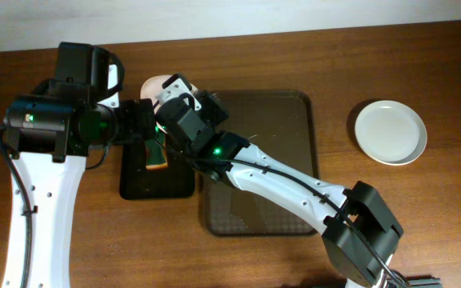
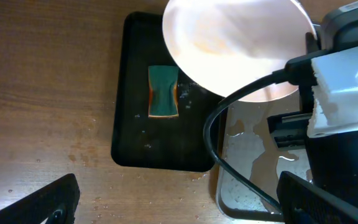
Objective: Clean dirty plates on tray and stack at the side
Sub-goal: 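Carry the wiped plate right and set it on the plate stack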
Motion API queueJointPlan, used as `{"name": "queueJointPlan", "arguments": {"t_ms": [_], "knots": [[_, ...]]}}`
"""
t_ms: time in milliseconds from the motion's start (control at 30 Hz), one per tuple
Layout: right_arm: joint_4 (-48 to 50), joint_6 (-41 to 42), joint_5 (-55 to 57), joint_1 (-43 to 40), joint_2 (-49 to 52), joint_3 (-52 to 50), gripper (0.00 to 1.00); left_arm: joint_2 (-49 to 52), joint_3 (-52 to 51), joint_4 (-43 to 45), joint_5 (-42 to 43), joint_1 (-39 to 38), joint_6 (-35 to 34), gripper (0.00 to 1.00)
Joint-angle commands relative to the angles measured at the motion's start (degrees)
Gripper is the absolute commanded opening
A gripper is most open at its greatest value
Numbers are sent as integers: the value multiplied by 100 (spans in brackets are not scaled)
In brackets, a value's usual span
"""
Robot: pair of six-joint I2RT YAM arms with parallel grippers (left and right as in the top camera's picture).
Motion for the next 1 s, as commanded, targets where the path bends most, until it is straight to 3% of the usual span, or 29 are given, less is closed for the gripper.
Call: {"name": "queueJointPlan", "arguments": {"t_ms": [0, 267, 367, 467, 567, 633, 667, 800, 967], "knots": [[44, 24, 302, 133, -92, 87, 4, -35, 4, 13, 66, -33, 70, 100], [-44, 166, 280, 85, -92, 87, 4, -35, 4, 13, 66, -33, 70, 100], [-872, 1198, 33, -208, -125, 87, 4, -35, 4, 13, 66, -33, 70, 100], [-1681, 2127, -1176, -855, -444, 87, 4, -35, 4, 15, 66, -33, 70, 100], [-2524, 2680, -4358, -2317, -1095, 87, 4, -35, 4, 13, 66, -33, 70, 100], [-2968, 2920, -5335, -3226, -1294, 87, 4, -35, 4, 13, 66, -33, 70, 100], [-3523, 3180, -5827, -4205, -1355, 87, 4, -35, 4, 13, 66, -33, 70, 100], [-4395, 3351, -5855, -6153, -1226, -17, 4, -35, 4, 13, 66, -33, 70, 100], [-4054, 3353, -5860, -8234, -920, -748, 4, -35, 4, 13, 66, -33, 70, 100]]}}
